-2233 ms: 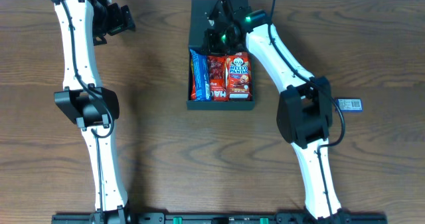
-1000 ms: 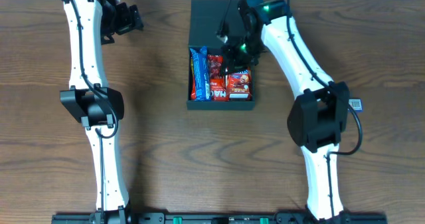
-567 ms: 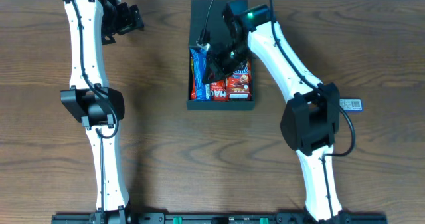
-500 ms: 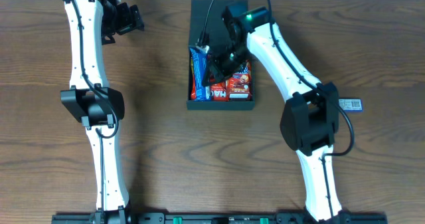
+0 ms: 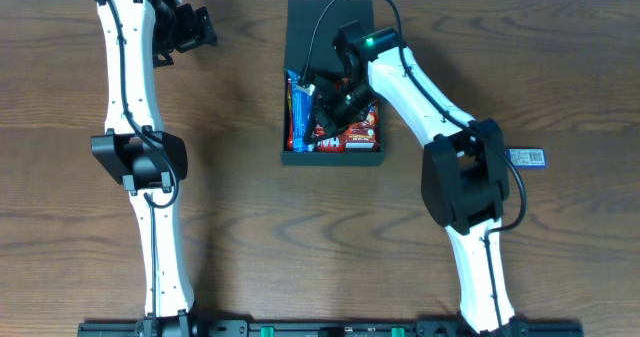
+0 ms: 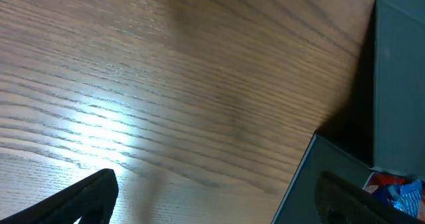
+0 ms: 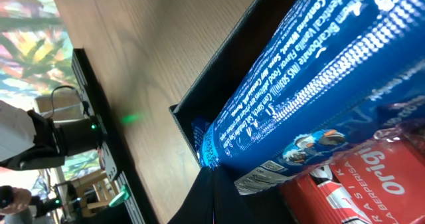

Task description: Pack container

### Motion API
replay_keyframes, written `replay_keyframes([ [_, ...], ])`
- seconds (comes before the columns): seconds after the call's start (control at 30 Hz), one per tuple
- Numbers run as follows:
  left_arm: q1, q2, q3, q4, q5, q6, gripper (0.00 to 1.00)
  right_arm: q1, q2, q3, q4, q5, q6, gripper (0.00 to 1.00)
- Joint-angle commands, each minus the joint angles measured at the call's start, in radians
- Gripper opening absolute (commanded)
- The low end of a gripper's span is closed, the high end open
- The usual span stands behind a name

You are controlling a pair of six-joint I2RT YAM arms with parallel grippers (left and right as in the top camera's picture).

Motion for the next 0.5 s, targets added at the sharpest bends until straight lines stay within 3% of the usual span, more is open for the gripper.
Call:
replay_keyframes([
  [0.0, -0.001, -0.01, 0.021, 0.0, -0.003, -0.015, 0.95, 0.007, -0.017, 0.019, -0.005, -0.002, -0.018, 0.01],
  [0.27, -0.007, -0.01, 0.021, 0.0, -0.002, -0.015, 0.95, -0.017, -0.064, 0.12, 0.063, -0.043, -0.016, 0.01],
  [0.47, -0.031, -0.01, 0.021, 0.0, -0.003, -0.015, 0.96, -0.057, -0.03, 0.12, 0.427, -0.083, 0.171, 0.01],
])
